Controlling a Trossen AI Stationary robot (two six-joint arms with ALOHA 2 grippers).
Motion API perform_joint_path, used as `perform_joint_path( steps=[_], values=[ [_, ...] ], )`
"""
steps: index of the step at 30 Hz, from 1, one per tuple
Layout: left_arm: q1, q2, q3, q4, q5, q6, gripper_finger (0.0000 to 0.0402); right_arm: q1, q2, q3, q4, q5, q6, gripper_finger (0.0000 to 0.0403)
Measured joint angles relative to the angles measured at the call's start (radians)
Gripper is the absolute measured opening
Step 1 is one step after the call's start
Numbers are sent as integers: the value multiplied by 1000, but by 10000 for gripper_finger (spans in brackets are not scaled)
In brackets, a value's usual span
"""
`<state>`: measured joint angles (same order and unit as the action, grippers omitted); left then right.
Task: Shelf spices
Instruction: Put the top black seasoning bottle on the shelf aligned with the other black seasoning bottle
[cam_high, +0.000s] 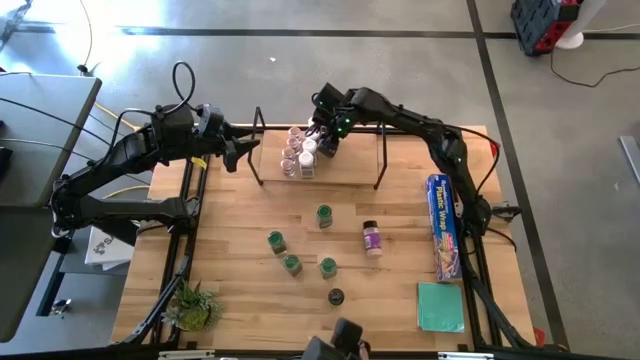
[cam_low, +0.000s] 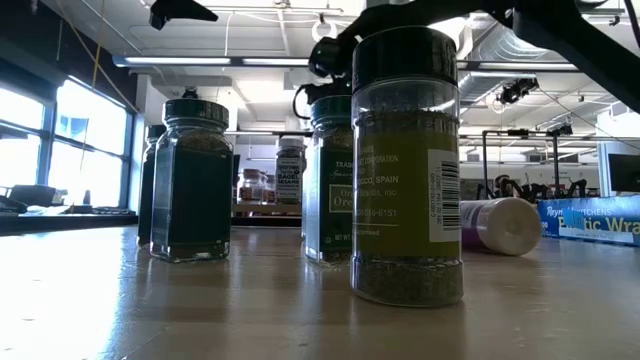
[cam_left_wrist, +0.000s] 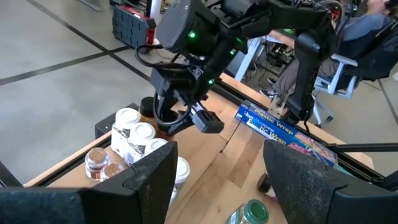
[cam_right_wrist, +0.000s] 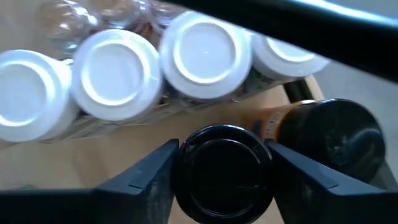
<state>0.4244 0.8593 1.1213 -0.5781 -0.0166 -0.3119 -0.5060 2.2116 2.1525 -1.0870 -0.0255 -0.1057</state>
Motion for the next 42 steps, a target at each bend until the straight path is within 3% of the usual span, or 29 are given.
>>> perform_joint_path(
  steps=[4,12,17,21,24,28,32,35,39,42],
  values=[
    [0,0,0,0,0,0,234,-3,0,0,5,15,0,242],
    [0,0,0,0,1,0,234,-5,0,11,-1,15,0,249],
    [0,0,0,0,1,0,234,-4,-17,120,-65,10,-7,250],
    [0,0,0,0,2,0,234,14,-84,191,-149,-73,-58,251],
    [0,0,0,0,2,0,234,45,-223,60,-151,-198,-119,251],
    [0,0,0,0,4,-1,234,112,-465,-245,-100,-210,-56,247],
    [0,0,0,0,4,-3,234,220,-729,-579,27,-157,178,245],
    [0,0,0,0,5,-31,234,313,-879,-798,135,-195,377,244],
    [0,0,0,0,23,-54,234,414,-1003,-1022,327,-240,667,244],
    [0,0,0,-1,31,-53,234,452,-1014,-1121,351,-177,849,244]
  ],
)
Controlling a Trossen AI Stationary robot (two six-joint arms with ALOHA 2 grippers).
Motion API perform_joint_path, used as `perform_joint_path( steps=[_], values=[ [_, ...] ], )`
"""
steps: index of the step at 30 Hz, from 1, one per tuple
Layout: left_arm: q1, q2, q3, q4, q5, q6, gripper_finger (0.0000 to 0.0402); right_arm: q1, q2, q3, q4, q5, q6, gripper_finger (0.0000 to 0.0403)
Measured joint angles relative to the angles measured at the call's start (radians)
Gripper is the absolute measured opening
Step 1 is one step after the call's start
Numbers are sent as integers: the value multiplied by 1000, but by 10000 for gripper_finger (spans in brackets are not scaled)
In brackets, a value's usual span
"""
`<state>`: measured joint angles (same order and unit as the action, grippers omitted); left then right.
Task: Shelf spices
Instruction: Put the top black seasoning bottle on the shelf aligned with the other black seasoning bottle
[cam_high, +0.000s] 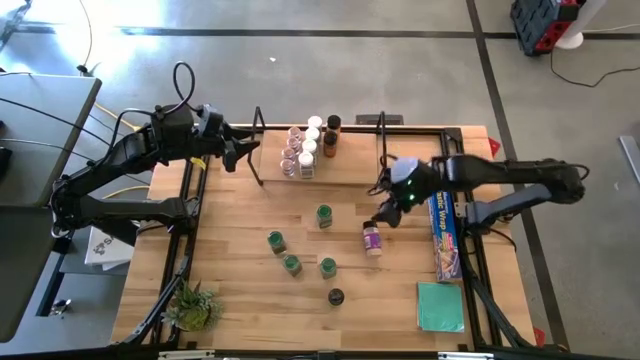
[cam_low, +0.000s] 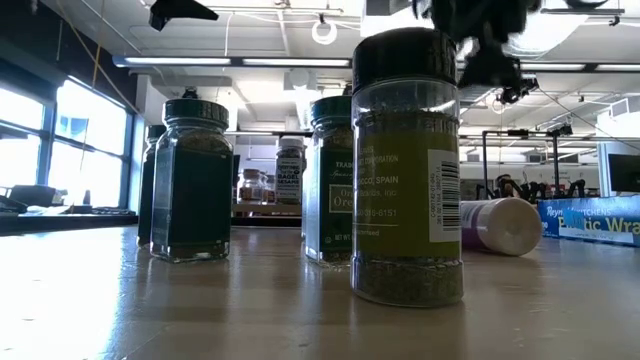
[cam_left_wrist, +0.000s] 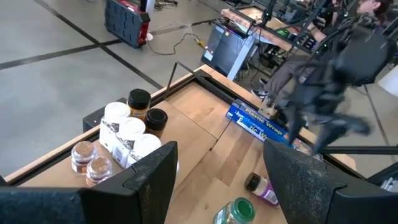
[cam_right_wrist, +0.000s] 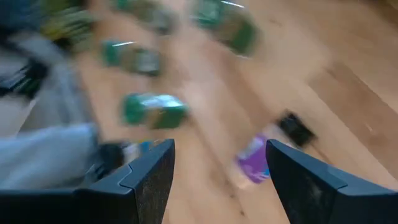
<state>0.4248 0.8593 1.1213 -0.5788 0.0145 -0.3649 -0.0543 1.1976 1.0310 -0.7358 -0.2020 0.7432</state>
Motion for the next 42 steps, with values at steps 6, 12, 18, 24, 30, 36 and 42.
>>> perform_joint_path(
  steps=[6,12,18,24,30,36,42],
  values=[
    [0,0,0,-10,1,0,234,37,92,-49,6,87,104,248],
    [4,3,0,-93,-2,59,234,32,253,-1,-59,126,240,285],
    [32,0,0,-190,80,54,234,28,399,23,-102,91,506,300],
    [41,-9,0,-249,133,61,234,28,462,22,-34,122,617,300],
    [41,-23,0,-263,134,100,234,8,513,21,-26,164,621,300],
    [41,-30,0,-263,136,106,234,22,567,20,4,163,622,291],
    [41,-34,0,-263,137,107,234,45,594,20,27,167,619,242]
  ],
)
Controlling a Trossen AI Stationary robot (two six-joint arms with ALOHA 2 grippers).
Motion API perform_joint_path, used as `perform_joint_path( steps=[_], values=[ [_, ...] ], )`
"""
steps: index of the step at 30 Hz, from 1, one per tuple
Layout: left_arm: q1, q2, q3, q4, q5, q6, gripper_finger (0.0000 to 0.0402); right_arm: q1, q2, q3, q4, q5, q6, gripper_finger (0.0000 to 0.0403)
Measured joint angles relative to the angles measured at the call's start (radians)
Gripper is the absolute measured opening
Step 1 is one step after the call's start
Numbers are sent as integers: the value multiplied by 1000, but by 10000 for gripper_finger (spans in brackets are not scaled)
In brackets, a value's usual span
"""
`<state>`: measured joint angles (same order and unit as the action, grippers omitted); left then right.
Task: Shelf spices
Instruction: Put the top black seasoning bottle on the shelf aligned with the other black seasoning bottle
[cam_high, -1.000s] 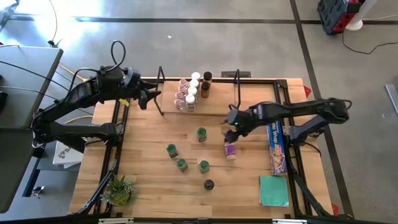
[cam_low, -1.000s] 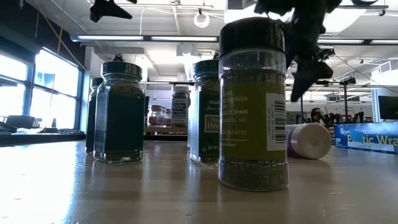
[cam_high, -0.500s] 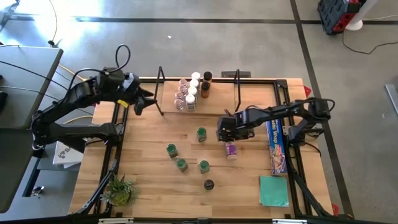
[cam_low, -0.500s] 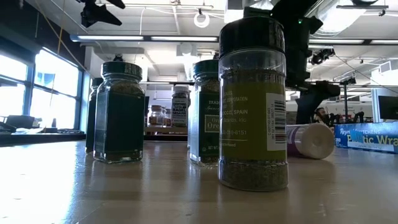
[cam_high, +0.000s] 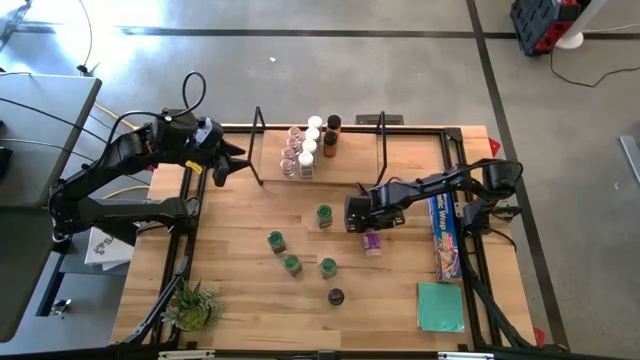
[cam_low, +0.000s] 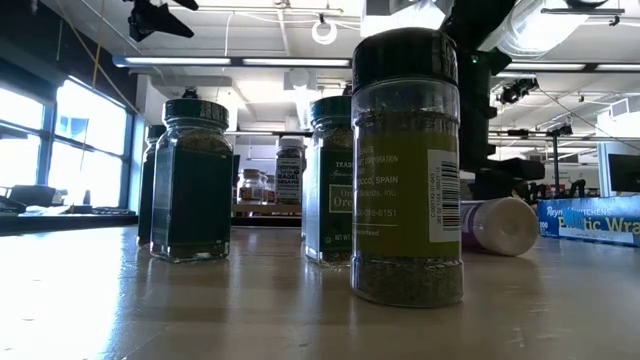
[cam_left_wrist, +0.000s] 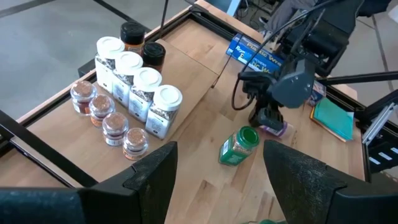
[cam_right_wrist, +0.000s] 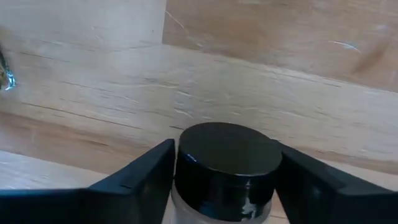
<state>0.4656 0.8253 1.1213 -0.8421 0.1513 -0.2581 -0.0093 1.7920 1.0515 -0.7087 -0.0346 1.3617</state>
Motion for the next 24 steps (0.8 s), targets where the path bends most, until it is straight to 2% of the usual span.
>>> perform_joint_path(
  steps=[4,9,13,19,21,24],
  values=[
    [0,0,0,1,0,0,234,-1,0,0,17,0,0,192],
    [0,0,0,3,-3,0,234,-1,-58,42,18,14,-26,191],
    [0,1,0,26,-3,0,234,-1,-130,129,-14,97,-108,191],
    [0,7,0,63,29,-12,234,-19,-192,317,26,325,-392,191],
    [8,25,0,94,69,-34,234,-39,-192,376,95,371,-561,191],
    [20,83,0,170,142,-45,234,-77,-192,450,309,376,-835,191]
  ],
)
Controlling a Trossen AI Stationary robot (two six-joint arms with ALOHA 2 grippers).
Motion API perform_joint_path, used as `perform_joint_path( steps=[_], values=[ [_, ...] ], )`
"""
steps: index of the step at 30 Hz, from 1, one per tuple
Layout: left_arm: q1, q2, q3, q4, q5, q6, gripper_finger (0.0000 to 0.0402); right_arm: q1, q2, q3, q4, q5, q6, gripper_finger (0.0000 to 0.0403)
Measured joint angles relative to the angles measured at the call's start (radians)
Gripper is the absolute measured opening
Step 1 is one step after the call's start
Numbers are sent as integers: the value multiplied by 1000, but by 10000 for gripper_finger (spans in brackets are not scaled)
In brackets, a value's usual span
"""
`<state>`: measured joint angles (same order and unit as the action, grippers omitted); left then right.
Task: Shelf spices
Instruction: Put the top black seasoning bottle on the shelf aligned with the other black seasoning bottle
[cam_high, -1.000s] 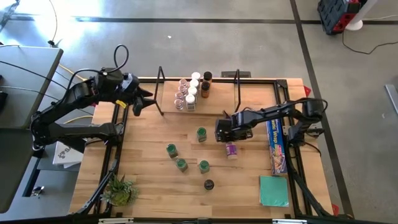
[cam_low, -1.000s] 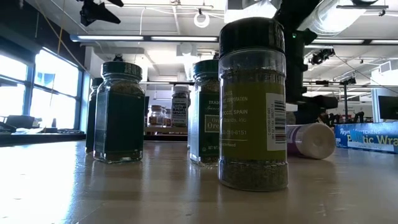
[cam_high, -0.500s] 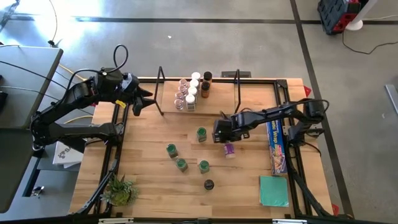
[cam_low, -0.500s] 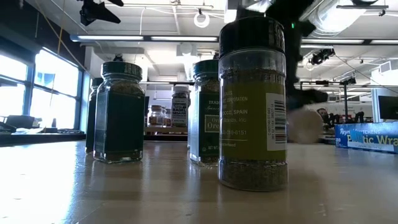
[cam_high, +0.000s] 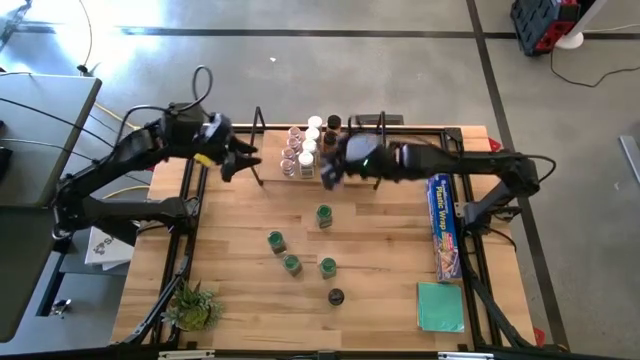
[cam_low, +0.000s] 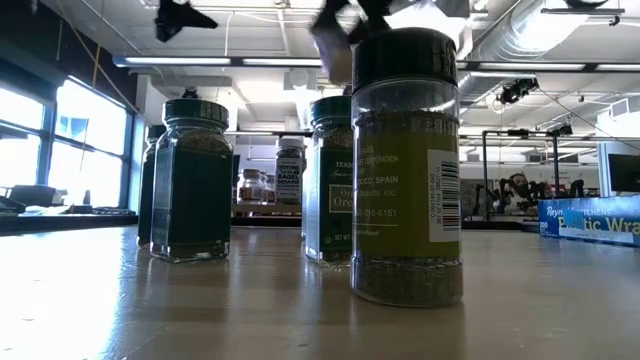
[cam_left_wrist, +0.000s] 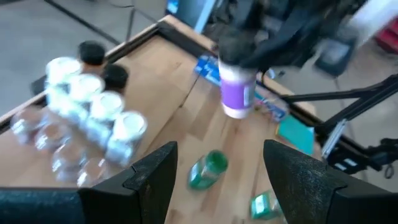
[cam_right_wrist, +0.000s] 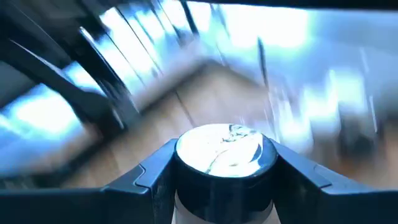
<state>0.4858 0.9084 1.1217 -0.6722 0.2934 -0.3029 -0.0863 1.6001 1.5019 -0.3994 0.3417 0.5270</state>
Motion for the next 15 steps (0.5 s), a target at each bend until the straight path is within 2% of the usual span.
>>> perform_joint_path(
  steps=[3,5,11,15],
  values=[
    [1,72,0,132,33,10,234,-39,-1,47,213,-7,-188,191],
    [1,116,0,243,43,36,235,-67,-1,79,298,-17,-241,191],
    [1,227,0,620,34,67,268,-124,-1,153,349,-79,-300,191],
    [1,295,0,785,27,122,302,-132,-1,154,371,-133,-308,191]
  ],
)
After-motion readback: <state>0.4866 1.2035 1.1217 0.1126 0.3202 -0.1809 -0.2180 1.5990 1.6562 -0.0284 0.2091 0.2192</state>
